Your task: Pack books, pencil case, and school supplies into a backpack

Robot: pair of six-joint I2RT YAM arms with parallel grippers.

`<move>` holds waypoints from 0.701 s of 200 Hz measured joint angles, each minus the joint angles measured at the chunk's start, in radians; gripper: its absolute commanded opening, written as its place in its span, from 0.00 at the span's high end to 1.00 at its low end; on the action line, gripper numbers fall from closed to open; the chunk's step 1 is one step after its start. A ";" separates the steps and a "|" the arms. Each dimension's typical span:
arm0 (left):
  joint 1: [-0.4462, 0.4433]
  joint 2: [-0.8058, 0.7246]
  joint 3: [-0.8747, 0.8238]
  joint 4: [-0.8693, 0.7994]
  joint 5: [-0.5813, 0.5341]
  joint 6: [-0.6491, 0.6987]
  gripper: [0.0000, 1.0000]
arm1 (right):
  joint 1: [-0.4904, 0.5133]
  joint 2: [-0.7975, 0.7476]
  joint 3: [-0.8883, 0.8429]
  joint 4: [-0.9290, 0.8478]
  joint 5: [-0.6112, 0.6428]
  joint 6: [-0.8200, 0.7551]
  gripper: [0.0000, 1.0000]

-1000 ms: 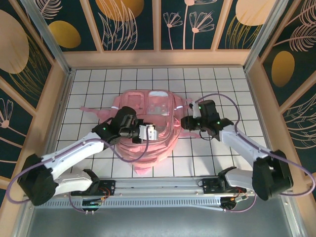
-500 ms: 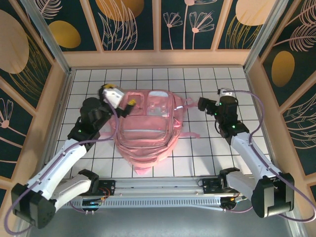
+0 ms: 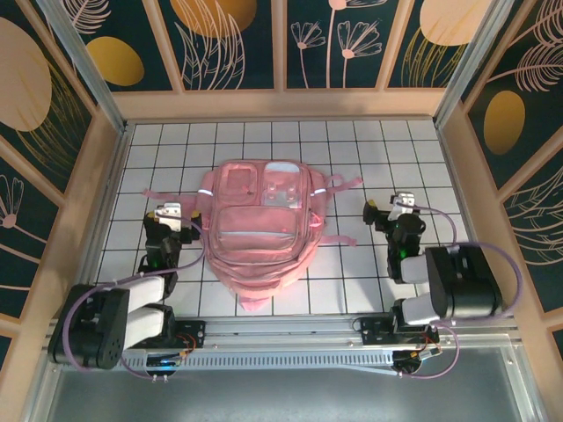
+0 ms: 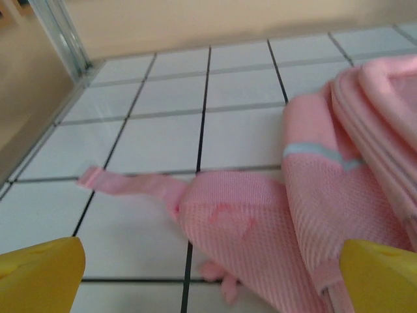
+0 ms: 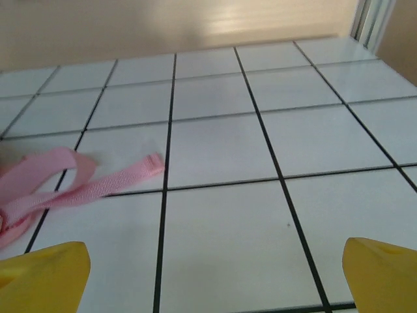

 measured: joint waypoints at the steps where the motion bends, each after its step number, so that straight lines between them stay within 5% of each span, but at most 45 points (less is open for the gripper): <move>1: 0.000 0.006 0.000 0.013 0.000 0.000 0.01 | 0.000 0.006 -0.002 0.012 0.000 0.000 0.01; 45: 0.040 0.297 0.037 0.360 0.000 -0.024 0.01 | -0.033 0.091 0.034 0.125 0.041 0.029 0.01; 140: 0.100 0.316 0.121 0.348 0.069 -0.064 0.01 | -0.058 0.087 0.067 0.131 0.056 0.058 0.01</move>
